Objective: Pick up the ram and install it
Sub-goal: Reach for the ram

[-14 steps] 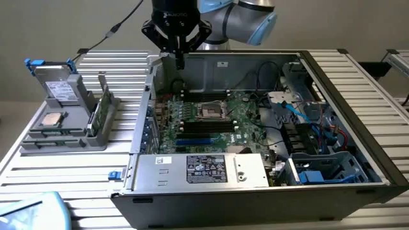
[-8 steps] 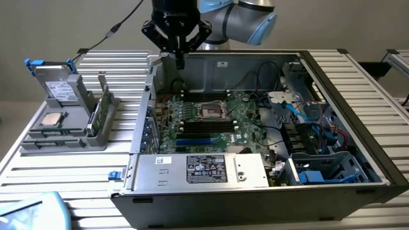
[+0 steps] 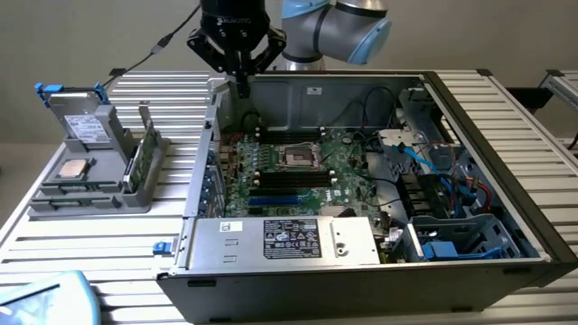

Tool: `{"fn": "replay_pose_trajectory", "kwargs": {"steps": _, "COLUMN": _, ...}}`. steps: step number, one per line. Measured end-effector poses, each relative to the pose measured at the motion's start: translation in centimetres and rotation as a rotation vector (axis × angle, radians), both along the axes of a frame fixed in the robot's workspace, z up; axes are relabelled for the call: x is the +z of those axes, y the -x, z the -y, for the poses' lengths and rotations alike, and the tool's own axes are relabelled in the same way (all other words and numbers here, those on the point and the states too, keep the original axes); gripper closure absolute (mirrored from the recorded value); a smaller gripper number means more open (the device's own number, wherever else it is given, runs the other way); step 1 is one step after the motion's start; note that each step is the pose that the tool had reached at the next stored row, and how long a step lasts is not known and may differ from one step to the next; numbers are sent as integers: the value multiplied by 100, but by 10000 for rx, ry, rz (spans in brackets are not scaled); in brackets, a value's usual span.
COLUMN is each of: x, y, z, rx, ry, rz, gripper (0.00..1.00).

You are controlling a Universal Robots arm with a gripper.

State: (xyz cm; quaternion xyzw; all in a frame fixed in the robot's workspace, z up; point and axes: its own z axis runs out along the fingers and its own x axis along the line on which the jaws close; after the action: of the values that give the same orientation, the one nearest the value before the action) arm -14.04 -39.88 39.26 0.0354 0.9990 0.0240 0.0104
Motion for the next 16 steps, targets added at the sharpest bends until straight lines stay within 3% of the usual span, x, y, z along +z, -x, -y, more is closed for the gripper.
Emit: {"fn": "replay_pose_trajectory", "kwargs": {"steps": 16, "x": -5, "y": 729, "z": 0, "rx": 1, "ry": 0, "rz": 0, "gripper": 90}}
